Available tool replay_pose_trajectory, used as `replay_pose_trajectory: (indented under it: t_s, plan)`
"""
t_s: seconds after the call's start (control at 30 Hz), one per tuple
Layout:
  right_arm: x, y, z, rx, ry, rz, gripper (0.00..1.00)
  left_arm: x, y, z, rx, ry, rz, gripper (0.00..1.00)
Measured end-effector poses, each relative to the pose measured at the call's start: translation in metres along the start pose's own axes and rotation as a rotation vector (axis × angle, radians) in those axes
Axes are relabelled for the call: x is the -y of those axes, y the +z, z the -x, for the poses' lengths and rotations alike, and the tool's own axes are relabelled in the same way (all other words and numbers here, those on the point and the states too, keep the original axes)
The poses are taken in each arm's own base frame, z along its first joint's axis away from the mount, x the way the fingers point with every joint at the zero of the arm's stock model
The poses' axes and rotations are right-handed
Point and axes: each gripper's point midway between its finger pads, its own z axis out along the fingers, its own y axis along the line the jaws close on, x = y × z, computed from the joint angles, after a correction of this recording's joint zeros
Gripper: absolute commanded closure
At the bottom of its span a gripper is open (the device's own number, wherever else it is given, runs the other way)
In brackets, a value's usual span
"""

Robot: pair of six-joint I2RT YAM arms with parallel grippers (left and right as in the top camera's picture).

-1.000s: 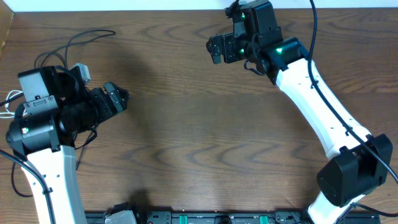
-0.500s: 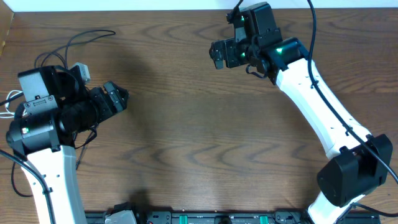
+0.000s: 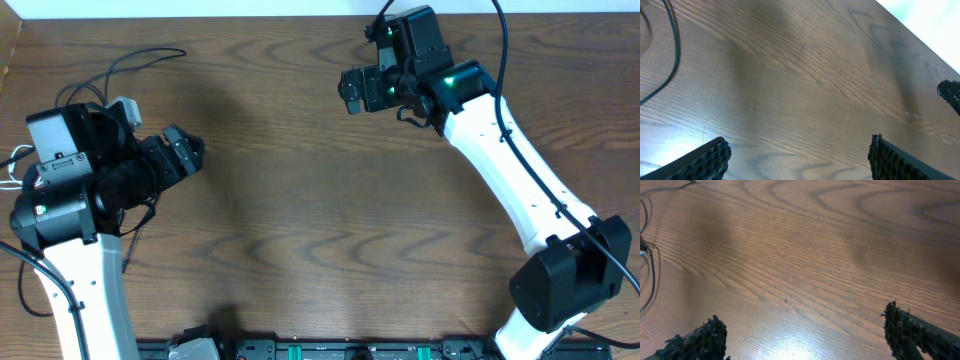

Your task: Untangle cables

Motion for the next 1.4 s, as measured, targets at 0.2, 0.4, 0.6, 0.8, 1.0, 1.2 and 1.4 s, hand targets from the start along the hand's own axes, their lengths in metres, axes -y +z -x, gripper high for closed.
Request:
replay_pose_trajectory:
  t_s: [0.2,0.4,0.6,0.8,1.0,1.2,1.4]
  plan:
    - [0.001,0.0,-0.004,-0.016,0.004,-0.004,0.01,-0.002,0.0,-0.003,-0.013,0.002,0.01,0.1]
    - [0.001,0.0,-0.015,-0.061,0.031,-0.012,0.01,-0.016,-0.001,-0.002,-0.003,-0.001,0.092,0.1]
    - [-0.002,0.0,-0.019,-0.073,0.036,-0.01,0.01,-0.022,0.0,0.004,0.021,0.005,0.125,0.1]
    - [-0.002,0.0,-0.021,-0.081,0.038,-0.012,0.01,-0.027,0.011,0.013,0.02,0.003,0.139,0.1]
    - [0.0,-0.001,-0.028,-0.111,0.042,-0.019,0.01,-0.033,0.023,0.014,-0.01,-0.008,0.147,0.1]
    - [0.002,-0.002,-0.038,-0.149,0.048,-0.029,0.01,-0.033,0.028,0.021,0.005,-0.003,0.143,0.1]
    - [0.004,-0.004,-0.049,-0.194,0.057,-0.04,0.01,-0.031,0.026,0.026,0.03,0.006,0.137,0.1]
